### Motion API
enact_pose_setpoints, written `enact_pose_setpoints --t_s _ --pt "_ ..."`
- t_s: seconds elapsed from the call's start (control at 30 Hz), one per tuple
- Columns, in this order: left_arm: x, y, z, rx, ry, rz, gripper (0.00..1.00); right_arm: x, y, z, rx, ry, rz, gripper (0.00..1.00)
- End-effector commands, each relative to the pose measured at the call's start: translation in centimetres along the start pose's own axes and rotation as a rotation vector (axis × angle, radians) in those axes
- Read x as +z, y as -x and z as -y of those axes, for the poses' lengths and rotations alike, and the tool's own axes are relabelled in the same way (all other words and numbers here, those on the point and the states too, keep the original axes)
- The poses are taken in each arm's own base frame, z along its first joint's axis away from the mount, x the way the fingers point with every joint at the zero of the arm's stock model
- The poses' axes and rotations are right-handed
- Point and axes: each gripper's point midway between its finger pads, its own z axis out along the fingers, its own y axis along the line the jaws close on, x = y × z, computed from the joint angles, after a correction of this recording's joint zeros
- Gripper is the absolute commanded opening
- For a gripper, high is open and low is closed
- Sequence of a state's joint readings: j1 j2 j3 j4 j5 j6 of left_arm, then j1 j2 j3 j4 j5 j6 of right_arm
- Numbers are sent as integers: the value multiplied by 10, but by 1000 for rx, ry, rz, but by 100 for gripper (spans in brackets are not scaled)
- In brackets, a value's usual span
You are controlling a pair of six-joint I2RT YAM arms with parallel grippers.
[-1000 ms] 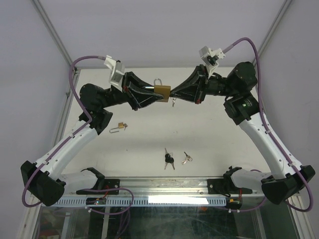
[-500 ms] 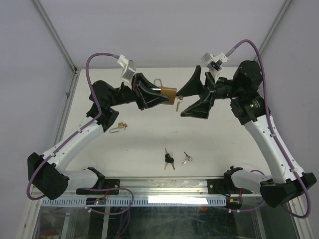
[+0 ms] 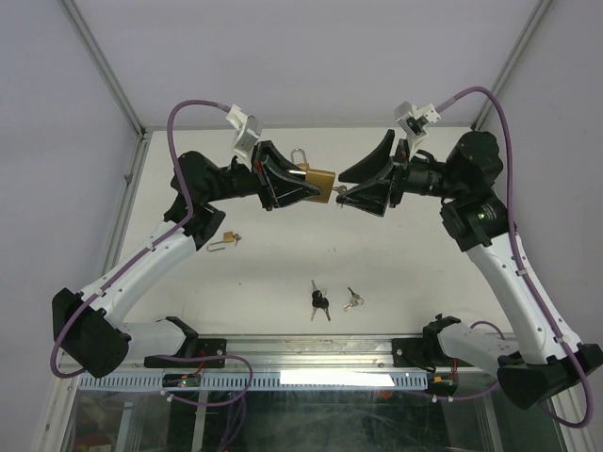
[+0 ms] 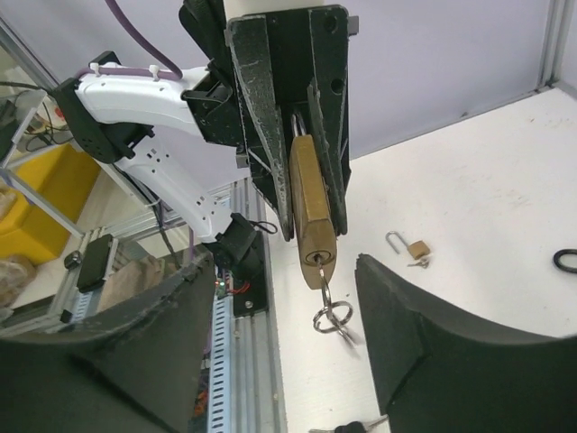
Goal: Unlock with the key
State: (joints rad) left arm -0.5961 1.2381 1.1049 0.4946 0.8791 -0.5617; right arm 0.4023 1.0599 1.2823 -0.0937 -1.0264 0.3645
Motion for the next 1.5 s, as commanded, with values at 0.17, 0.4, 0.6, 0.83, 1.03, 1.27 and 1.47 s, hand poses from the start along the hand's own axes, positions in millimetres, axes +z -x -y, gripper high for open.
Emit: enact_pose_setpoints --t_s 0.17,0.4,0.6,0.83,1.03,1.27,1.47 --pt "3 52 33 160 -70 110 0 -1 -10 -3 17 38 -37 44" --pt "3 54 34 167 -74 116 0 -1 -23 6 45 5 -52 47" --pt "4 53 32 160 -72 113 0 -2 -17 0 17 19 -37 21" --pt "4 53 31 158 -69 115 0 -2 -12 -4 -1 26 -20 0" --pt "11 36 26 110 -63 71 0 11 -5 -1 -70 -32 -21 0" --pt "16 7 28 32 -73 22 0 23 17 -8 -146 29 -40 0" --pt "22 8 40 43 -146 32 0 33 17 -18 -164 175 -46 0"
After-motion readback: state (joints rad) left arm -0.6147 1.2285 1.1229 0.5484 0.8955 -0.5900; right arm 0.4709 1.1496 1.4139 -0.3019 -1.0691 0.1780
